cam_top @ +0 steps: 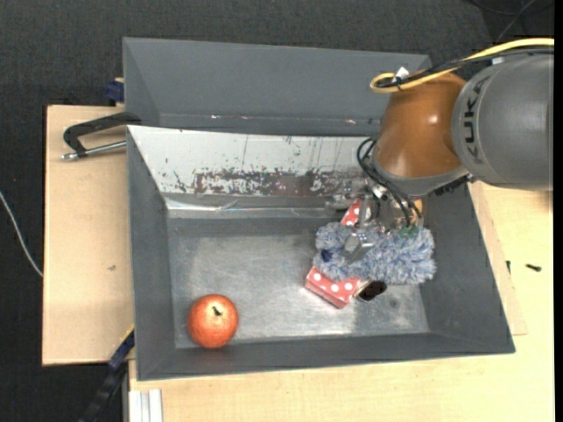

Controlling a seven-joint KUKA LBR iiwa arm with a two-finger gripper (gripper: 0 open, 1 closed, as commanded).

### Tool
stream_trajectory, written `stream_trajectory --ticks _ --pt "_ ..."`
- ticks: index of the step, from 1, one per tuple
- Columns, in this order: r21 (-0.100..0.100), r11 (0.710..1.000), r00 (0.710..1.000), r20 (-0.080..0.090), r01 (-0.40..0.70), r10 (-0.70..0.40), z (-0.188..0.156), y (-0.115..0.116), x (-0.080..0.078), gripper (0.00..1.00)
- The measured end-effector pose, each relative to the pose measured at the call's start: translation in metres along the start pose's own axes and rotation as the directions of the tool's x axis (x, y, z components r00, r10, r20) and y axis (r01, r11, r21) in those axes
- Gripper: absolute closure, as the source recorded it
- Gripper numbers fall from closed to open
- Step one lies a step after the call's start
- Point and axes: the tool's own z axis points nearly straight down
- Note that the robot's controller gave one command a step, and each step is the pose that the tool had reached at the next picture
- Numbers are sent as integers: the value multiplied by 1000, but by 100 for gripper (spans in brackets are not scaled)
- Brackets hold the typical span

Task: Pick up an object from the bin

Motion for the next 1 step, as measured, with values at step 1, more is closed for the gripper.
stream_trajectory --ticks 1 --pt "0 1000 1000 0 0 0 0 0 0 100"
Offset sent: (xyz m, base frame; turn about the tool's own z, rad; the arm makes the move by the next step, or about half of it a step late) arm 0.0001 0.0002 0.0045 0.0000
